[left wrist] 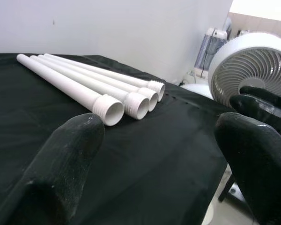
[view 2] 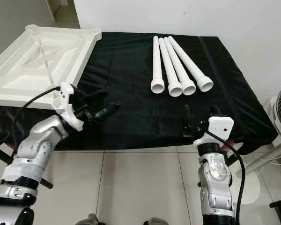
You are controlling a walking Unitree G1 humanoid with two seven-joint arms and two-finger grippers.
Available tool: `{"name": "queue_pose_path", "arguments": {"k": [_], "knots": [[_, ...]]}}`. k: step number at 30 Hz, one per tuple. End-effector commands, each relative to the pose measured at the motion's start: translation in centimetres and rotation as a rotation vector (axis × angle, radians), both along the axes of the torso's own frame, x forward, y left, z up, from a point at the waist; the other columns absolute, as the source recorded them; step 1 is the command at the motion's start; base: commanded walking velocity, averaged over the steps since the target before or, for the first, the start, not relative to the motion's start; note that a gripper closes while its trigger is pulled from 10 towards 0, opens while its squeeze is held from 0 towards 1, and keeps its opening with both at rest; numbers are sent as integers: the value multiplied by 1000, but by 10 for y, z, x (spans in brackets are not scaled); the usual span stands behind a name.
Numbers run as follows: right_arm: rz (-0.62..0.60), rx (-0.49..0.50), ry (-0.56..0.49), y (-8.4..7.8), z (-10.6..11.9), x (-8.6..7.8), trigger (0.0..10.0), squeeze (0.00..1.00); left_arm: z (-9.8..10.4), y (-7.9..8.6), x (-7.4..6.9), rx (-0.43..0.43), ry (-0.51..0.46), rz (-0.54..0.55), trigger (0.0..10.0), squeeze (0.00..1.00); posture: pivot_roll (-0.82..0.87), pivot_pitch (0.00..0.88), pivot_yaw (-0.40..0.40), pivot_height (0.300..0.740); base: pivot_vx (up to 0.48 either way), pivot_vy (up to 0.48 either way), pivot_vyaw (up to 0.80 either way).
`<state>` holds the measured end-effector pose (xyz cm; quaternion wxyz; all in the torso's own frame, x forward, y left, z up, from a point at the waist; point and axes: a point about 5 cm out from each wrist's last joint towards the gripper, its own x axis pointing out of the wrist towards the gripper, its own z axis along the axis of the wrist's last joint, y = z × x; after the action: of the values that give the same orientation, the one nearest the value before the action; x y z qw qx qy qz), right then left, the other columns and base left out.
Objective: Building children table
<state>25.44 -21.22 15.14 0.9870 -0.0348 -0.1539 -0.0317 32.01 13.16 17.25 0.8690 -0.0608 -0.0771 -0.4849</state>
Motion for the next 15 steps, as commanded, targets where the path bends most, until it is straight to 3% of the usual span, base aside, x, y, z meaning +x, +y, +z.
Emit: {"name": "queue_pose_path", "arguments": {"k": [1, 3, 6, 8, 10, 12, 15], "knots": [[-19, -7, 3, -3, 2, 0, 10000, 0, 0, 6, 0, 62, -26, -62, 10000, 0, -38, 0, 26, 740, 0, 0, 0], [-34, -35, 7, -4, 4, 1, 10000, 0, 7, 13, 14, 72, -34, 4, 10000, 0, -40, 0, 31, 740, 0, 0, 0], [-48, -26, 1, -4, 6, 3, 10000, 0, 14, 8, 22, 45, -37, 82, 10000, 0, -40, 0, 32, 740, 0, 0, 0], [-86, -20, -16, -5, 9, 4, 10000, 0, 14, 0, 34, 82, -22, 231, 10000, 0, -42, 0, 38, 740, 0, 0, 0], [-96, -20, -20, -5, 9, 4, 10000, 0, 13, -2, 37, 96, -19, 265, 10000, 0, -42, 0, 38, 740, 0, 0, 0], [-147, 12, -17, -4, 10, 5, 10000, 0, 7, -9, 46, 101, 18, 398, 10000, 0, -43, 0, 44, 740, 0, 0, 0], [-179, 21, -14, -5, 9, 6, 10000, 0, 3, -11, 47, 119, 21, 431, 10000, 0, -43, 0, 44, 740, 0, 0, 0]]}}
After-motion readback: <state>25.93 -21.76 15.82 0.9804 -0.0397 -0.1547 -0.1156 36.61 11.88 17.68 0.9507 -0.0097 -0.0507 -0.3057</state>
